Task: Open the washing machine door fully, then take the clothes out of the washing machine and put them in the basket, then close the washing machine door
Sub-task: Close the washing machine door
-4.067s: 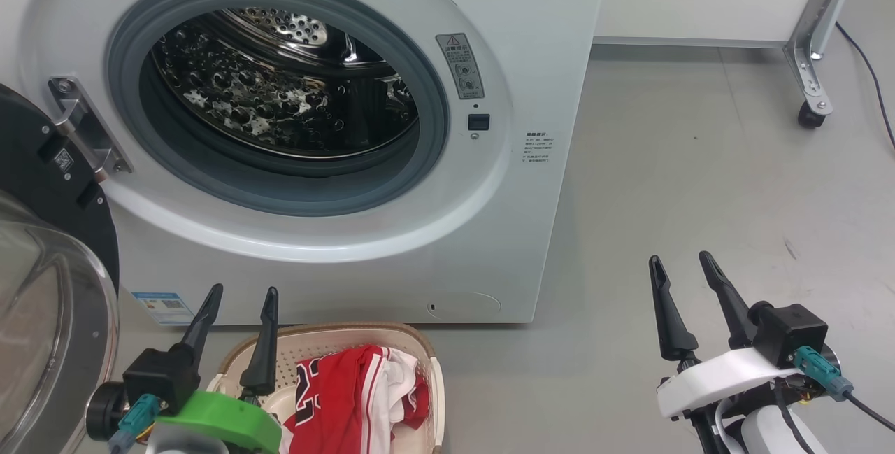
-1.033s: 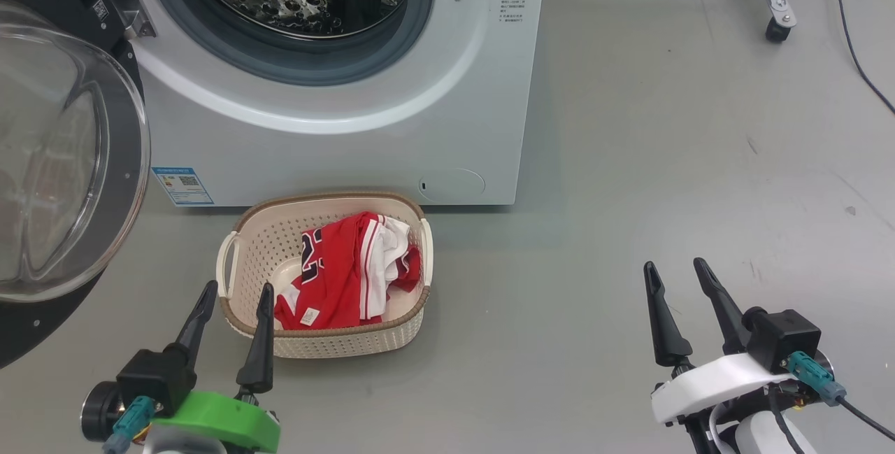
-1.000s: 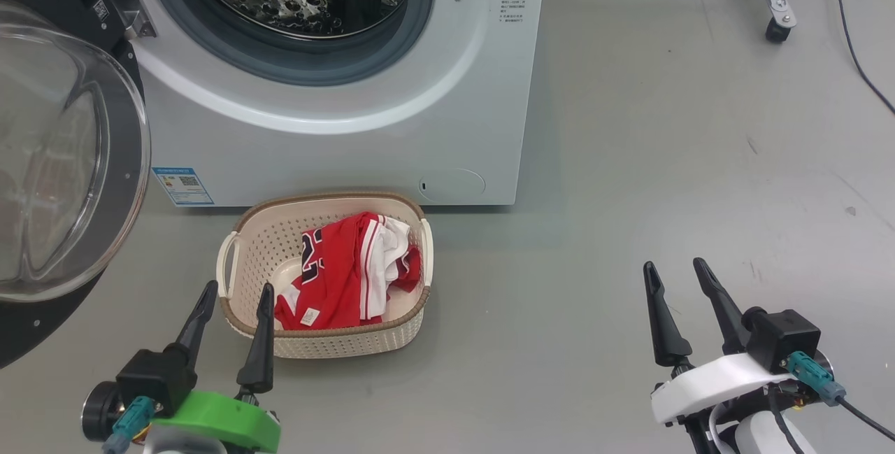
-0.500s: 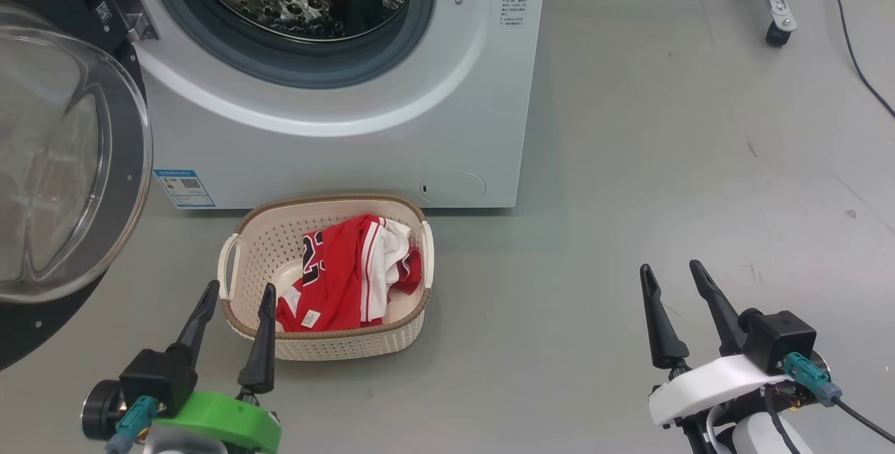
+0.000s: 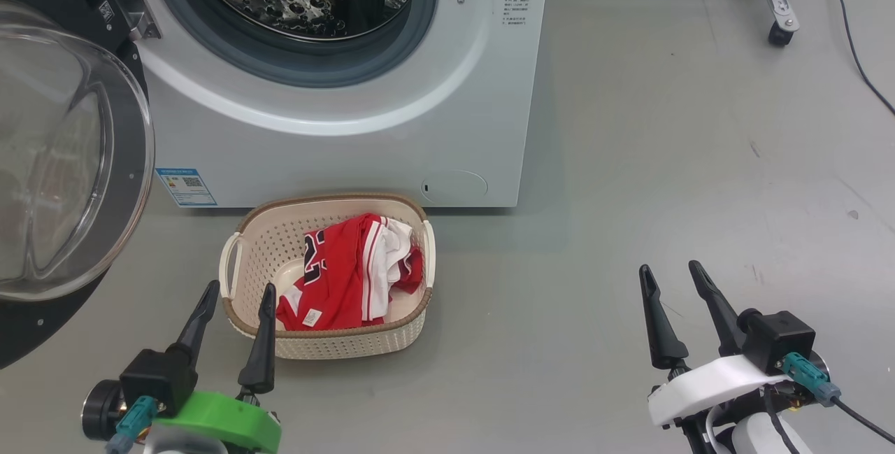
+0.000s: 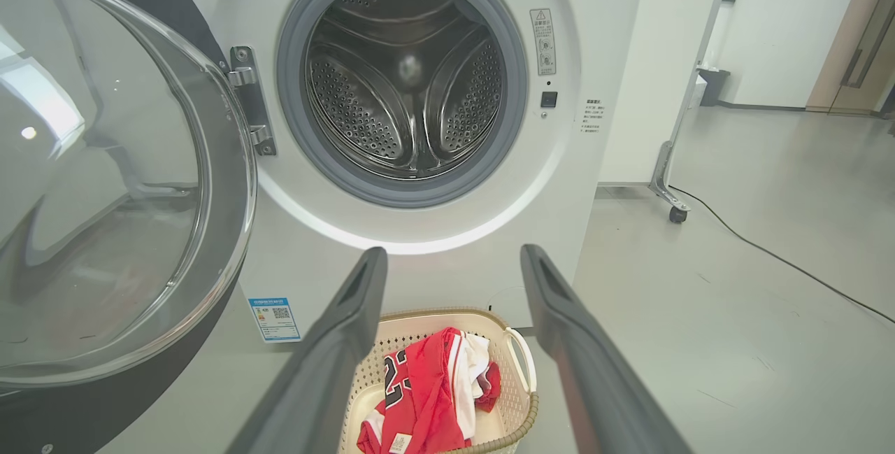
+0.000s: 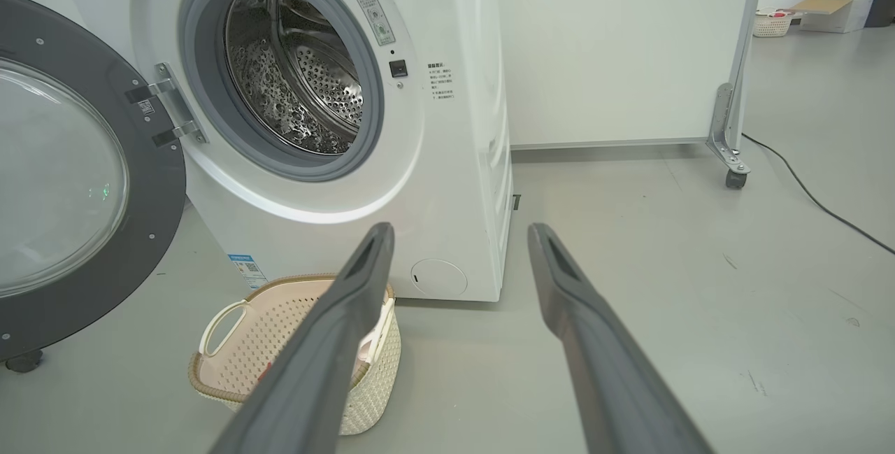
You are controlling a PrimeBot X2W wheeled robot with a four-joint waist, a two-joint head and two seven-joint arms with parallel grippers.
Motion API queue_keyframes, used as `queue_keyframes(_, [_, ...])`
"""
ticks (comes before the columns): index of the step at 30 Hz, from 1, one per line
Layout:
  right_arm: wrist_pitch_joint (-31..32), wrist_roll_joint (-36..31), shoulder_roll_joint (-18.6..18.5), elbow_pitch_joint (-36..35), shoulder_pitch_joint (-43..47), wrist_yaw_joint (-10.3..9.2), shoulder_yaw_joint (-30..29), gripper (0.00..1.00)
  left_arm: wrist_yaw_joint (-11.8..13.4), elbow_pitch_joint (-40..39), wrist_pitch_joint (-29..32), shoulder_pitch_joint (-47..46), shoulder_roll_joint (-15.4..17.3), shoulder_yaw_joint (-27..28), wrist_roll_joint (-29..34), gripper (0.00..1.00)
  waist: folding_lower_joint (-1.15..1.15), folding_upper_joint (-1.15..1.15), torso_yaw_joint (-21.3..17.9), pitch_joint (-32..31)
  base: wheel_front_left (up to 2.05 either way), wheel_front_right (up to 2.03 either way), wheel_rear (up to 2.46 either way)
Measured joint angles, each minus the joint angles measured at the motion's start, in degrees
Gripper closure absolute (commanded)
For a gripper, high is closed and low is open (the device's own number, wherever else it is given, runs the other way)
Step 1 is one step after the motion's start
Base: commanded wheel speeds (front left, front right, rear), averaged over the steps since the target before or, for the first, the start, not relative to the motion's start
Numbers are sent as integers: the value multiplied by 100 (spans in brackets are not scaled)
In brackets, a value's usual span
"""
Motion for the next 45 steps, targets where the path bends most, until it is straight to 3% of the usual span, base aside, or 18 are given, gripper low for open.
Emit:
queue_keyframes(16, [0,0,1,-1,-4,0,-14,0,0,1,0,0,0,-3,0,0,0,0,30,41,0,0,0])
queue_keyframes(26, [-1,8,-3,-55,-3,-2,-92,0,-1,11,0,-10,-4,-131,0,0,0,0,286,83,0,0,0])
queue_keyframes(45, [-41,8,-68,-64,-3,52,85,0,59,91,0,-14,-7,-126,0,0,0,0,1502,106,0,0,0])
